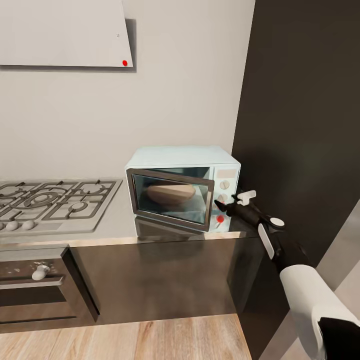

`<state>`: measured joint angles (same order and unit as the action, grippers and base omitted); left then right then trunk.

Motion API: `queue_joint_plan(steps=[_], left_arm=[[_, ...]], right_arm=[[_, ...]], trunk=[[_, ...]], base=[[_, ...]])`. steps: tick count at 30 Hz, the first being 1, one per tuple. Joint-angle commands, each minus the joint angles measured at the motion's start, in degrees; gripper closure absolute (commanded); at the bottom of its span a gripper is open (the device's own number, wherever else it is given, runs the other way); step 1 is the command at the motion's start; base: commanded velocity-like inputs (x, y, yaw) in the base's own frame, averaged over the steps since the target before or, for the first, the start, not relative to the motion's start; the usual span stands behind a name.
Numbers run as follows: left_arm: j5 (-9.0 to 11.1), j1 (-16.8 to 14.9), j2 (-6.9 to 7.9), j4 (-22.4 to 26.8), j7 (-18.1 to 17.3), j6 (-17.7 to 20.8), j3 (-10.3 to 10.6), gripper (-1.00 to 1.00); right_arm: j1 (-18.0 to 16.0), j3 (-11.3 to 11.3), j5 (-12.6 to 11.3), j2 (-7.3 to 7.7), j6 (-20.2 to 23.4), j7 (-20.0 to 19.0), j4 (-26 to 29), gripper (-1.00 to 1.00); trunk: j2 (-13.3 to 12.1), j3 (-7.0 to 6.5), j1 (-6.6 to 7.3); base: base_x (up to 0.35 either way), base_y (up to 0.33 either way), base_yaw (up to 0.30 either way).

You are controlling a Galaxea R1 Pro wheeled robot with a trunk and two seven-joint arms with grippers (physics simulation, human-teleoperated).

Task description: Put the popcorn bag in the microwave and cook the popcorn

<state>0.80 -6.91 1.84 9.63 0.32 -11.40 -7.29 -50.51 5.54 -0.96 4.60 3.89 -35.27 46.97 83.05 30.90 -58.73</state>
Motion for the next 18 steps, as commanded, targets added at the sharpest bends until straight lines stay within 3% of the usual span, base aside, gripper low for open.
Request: queue_joint_plan(steps=[1,5,9,14,18], left_arm=[[0.06,-0.04,0.00,-0.05,0.03,-0.20,-0.10,-1.00],[0.04,-0.04,-0.02,-0.05,0.03,-0.20,-0.10,-1.00],[0.01,-0.04,0.01,-0.05,0.03,-0.20,-0.10,-1.00],[0.00,-0.04,0.00,-0.05,0.03,-0.20,-0.10,-1.00],[-0.01,-0.04,-0.03,-0.05,0.03,-0.20,-0.10,-1.00]], right_arm=[[-0.07,-0.04,-0.10,-0.09,0.49,-0.41,0.02,-1.00],[-0.33,-2.90,-0.39,-0.46,1.09,-1.02,-0.48,-1.00],[-1.58,-3.32,-0.53,-1.22,1.19,-2.55,-2.98,-1.00],[-2.66,-3.35,-0.62,-1.60,1.28,-8.22,-4.78,-1.00],[-2.74,-3.35,-0.62,-1.61,1.29,-9.11,-4.86,-1.00]], trunk=[[0.03,0.06,0.00],[0.03,0.06,0.00],[0.03,0.06,0.00],[0.03,0.06,0.00],[0.03,0.06,0.00]], base=[[0.000,0.000,0.000],[0.000,0.000,0.000],[0.000,0.000,0.000],[0.000,0.000,0.000],[0.000,0.000,0.000]])
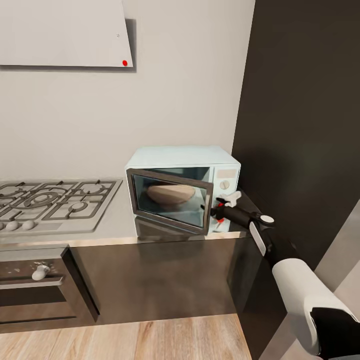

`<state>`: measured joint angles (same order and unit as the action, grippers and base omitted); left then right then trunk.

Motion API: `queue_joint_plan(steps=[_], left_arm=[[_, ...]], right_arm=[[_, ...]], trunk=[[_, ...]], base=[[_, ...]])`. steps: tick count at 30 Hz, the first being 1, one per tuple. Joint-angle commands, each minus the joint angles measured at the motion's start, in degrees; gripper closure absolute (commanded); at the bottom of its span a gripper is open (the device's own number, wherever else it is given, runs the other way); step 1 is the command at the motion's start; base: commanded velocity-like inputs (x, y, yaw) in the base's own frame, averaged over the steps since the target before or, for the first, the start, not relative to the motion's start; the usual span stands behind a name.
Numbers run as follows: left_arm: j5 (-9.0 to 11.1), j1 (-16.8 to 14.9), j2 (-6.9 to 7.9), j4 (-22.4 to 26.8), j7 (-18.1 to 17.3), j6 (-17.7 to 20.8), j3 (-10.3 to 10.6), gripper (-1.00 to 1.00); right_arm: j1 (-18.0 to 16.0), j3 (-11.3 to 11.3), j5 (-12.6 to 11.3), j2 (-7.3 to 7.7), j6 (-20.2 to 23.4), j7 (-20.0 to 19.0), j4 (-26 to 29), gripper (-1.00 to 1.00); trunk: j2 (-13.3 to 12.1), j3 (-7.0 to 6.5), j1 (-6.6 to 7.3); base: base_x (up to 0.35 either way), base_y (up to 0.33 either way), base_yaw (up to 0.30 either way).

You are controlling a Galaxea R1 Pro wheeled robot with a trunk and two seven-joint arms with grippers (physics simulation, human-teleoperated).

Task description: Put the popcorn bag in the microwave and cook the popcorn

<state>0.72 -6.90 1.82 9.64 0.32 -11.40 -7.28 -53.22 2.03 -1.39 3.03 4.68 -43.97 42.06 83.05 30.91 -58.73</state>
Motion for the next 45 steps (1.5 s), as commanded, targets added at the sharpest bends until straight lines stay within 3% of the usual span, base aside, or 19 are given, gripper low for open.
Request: queue_joint_plan(steps=[1,8,45], left_arm=[[0.07,-0.04,0.01,-0.06,0.03,-0.20,-0.11,-1.00],[0.10,-0.04,0.03,-0.06,0.03,-0.20,-0.11,-1.00],[0.07,-0.04,-0.23,-0.06,0.03,-0.20,-0.11,-1.00]], right_arm=[[-0.04,0.16,-0.19,-0.04,0.50,-0.76,0.04,-1.00],[-0.04,0.16,-0.24,-0.03,0.59,-3.72,0.12,-1.00],[0.05,-0.07,0.05,-0.26,0.59,-3.89,0.12,-1.00]], trunk=[[0.03,0.06,0.00],[0.03,0.06,0.00],[0.03,0.06,0.00]], base=[[0.000,0.000,0.000],[-0.001,0.000,0.000],[-0.116,0.043,0.000]])
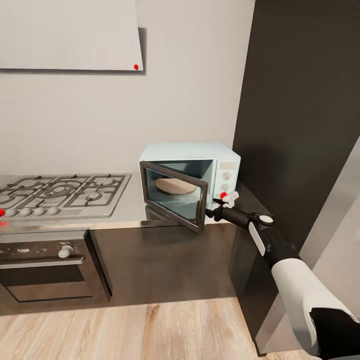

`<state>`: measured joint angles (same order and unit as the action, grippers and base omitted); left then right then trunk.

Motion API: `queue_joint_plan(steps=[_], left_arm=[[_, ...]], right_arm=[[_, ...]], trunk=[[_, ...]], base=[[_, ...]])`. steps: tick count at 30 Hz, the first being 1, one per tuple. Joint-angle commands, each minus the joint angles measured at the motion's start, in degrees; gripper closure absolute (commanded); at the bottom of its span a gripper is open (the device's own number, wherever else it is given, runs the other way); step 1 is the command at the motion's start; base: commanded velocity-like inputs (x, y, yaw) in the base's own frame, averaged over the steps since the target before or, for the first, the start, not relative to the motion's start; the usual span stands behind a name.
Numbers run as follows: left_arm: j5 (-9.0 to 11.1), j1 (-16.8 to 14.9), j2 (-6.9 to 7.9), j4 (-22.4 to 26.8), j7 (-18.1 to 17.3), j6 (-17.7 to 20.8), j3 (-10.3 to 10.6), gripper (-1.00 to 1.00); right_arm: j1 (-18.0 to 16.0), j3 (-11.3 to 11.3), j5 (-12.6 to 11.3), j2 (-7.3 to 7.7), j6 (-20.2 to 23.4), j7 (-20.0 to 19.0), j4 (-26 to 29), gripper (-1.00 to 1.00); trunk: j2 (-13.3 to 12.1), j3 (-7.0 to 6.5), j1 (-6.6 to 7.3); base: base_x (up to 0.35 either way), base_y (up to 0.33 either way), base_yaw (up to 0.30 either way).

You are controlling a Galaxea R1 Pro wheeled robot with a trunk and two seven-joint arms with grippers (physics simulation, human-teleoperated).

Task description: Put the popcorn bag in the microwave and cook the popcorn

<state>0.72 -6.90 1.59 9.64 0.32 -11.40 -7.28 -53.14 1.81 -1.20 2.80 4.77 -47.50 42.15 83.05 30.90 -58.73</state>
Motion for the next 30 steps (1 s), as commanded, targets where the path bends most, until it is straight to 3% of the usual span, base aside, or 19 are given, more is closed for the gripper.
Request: queue_joint_plan(steps=[1,4,7,30], left_arm=[[0.07,-0.04,-0.01,-0.06,0.03,-0.20,-0.11,-1.00],[0.07,-0.04,-0.01,-0.06,0.03,-0.20,-0.11,-1.00],[0.07,-0.04,-0.01,-0.06,0.03,-0.20,-0.11,-1.00],[0.07,-0.04,-0.09,-0.06,0.03,-0.20,-0.11,-1.00]], right_arm=[[-0.03,0.11,-0.13,-0.27,0.51,-0.36,0.04,-1.00],[-0.01,-0.71,0.05,-2.29,0.51,-0.17,0.04,-1.00],[0.05,-3.33,0.15,-3.67,0.51,0.30,0.04,-1.00],[0.06,-3.92,0.01,-3.80,0.51,0.43,0.13,-1.00]], trunk=[[0.03,0.06,0.00],[0.03,0.06,0.00],[0.03,0.06,0.00],[0.03,0.06,0.00]], base=[[-0.005,0.005,0.000],[-0.001,0.001,0.000],[0.000,0.000,0.000],[-0.057,0.056,0.000]])
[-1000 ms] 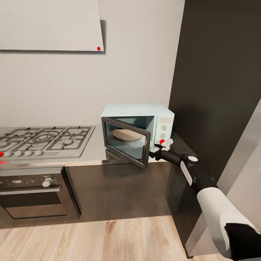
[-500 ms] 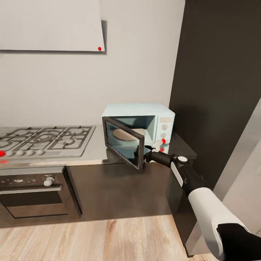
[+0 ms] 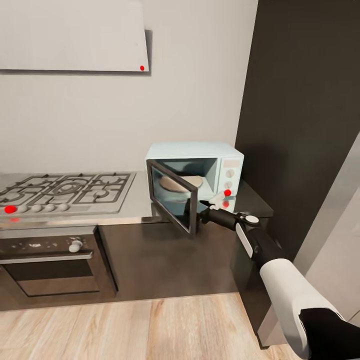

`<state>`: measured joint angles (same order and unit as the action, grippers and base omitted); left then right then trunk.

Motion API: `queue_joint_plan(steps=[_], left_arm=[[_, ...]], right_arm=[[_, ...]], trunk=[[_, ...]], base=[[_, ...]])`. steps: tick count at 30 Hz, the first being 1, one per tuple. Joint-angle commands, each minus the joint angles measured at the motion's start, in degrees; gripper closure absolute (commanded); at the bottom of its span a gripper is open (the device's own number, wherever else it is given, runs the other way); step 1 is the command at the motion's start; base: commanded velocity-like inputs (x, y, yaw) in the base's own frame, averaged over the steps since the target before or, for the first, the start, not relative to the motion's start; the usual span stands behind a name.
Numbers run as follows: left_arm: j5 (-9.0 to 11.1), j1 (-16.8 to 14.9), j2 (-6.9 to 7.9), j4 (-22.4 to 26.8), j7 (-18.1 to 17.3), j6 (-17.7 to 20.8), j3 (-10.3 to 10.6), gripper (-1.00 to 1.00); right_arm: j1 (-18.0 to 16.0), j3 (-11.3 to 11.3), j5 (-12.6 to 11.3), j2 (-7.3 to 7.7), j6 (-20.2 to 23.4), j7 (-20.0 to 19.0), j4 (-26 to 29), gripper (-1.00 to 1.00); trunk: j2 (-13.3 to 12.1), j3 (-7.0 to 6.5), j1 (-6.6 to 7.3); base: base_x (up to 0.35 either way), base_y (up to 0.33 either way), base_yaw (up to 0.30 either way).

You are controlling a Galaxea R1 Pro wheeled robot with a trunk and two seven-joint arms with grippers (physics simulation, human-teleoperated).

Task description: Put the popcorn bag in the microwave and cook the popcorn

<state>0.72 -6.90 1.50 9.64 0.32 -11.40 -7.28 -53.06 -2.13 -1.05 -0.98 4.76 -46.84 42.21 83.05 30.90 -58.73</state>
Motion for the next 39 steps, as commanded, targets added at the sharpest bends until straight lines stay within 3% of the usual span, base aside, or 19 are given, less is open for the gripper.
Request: queue_joint_plan(steps=[1,14,18,25,33,39], left_arm=[[0.07,-0.04,-0.01,-0.06,0.03,-0.20,-0.10,-1.00],[0.07,-0.04,-0.01,-0.06,0.03,-0.20,-0.10,-1.00],[0.07,-0.04,-0.01,-0.06,0.03,-0.20,-0.10,-1.00],[0.07,-0.04,-0.01,-0.06,0.03,-0.20,-0.10,-1.00],[0.07,-0.04,-0.01,-0.06,0.03,-0.20,-0.10,-1.00],[0.07,-0.04,-0.01,-0.06,0.03,-0.20,-0.10,-1.00]], right_arm=[[-0.02,0.02,-0.16,-0.01,0.51,-0.21,0.07,-1.00],[0.04,0.43,-0.18,0.00,0.51,0.05,0.41,-1.00],[0.40,0.40,-0.40,-0.15,0.59,3.91,0.90,-1.00],[0.65,0.45,-0.70,-0.29,6.10,12.32,2.53,-1.00],[0.89,-0.51,-0.19,-4.17,6.81,16.31,3.08,-1.00],[1.86,-0.92,-0.33,-5.52,7.00,16.45,3.31,-1.00]], trunk=[[0.03,0.06,0.01],[0.03,0.06,0.01],[0.03,0.06,0.01],[0.03,0.06,0.01],[0.03,0.06,0.01],[0.03,0.06,0.01]], base=[[-0.011,0.012,0.000],[-0.145,0.043,0.000],[-0.024,0.008,0.000],[-0.001,0.000,0.000],[0.000,0.000,0.000],[0.000,0.000,0.000]])
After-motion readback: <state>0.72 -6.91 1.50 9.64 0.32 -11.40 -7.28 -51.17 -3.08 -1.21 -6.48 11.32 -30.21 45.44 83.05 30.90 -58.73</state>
